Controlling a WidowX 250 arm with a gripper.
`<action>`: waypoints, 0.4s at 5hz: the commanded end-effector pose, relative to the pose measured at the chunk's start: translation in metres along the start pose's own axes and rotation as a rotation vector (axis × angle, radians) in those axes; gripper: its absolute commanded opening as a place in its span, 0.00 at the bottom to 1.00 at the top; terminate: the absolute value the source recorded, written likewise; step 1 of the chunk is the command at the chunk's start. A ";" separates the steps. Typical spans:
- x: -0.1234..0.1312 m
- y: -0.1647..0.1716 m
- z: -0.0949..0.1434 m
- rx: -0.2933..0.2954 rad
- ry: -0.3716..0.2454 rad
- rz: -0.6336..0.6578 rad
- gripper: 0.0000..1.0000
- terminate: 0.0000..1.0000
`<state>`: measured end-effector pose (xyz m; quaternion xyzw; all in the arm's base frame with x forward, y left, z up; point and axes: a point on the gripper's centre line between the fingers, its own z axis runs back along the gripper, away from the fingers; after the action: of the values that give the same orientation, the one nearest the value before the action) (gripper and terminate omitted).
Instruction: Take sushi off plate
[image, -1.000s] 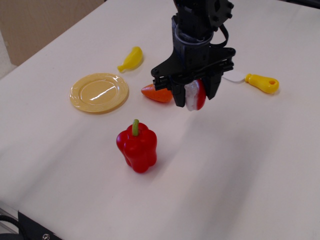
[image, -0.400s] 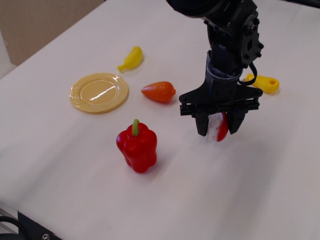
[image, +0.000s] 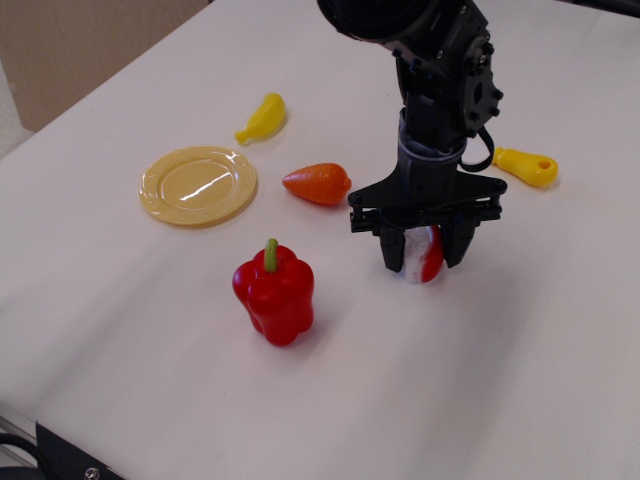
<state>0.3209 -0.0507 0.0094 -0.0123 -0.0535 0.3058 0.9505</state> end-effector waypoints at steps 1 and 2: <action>0.000 0.015 0.020 -0.048 -0.016 -0.009 1.00 0.00; 0.001 0.019 0.033 -0.060 -0.034 -0.014 1.00 0.00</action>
<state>0.3179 -0.0468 0.0198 -0.0206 -0.0454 0.2948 0.9543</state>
